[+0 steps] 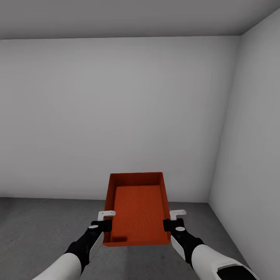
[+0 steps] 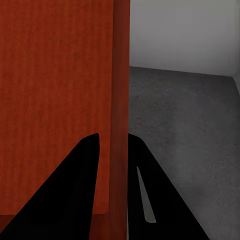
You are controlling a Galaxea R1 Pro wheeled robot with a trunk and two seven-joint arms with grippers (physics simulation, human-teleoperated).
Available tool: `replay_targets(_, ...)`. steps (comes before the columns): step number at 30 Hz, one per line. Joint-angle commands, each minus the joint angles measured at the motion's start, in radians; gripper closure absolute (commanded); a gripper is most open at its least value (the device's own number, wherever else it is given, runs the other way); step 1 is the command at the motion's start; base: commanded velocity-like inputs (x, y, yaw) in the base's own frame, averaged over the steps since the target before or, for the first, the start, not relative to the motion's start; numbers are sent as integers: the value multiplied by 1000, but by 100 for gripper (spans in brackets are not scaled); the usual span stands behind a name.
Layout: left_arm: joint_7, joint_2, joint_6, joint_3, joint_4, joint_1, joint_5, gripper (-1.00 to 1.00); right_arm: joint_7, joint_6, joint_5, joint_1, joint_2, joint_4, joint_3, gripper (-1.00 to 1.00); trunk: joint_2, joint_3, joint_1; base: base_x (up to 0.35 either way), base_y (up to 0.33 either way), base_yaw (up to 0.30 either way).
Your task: Move the two storage containers from the living room to the garage. In the garage, place one container on the floor and stack the other container on top of it (either order is fine).
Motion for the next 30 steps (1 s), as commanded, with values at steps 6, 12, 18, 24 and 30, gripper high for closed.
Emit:
replay_targets(6, 17, 4, 8, 49, 0, 1, 0, 100, -34, -19, 14, -1, 0, -3, -58, 100, -43, -19, 23, 0, 0, 0)
replay_targets(12, 17, 4, 8, 49, 0, 1, 0, 100, -36, -19, 14, -1, 0, -3, -58, 100, -85, -38, 46, 0, 0, 0)
replay_targets(18, 17, 4, 8, 49, 0, 1, 0, 100, -35, -18, 14, -1, 0, -3, -58, 100, -127, -57, 69, 0, 0, 0)
replay_targets(24, 17, 4, 8, 49, 0, 1, 0, 100, -35, -20, 14, -1, 0, -3, -58, 100, -169, -76, 92, 0, 0, 0)
replay_targets(30, 17, 5, 9, 50, 0, 1, 0, 100, -38, -21, 14, -1, 0, -3, -57, 100, -211, -94, 115, 0, 0, 0)
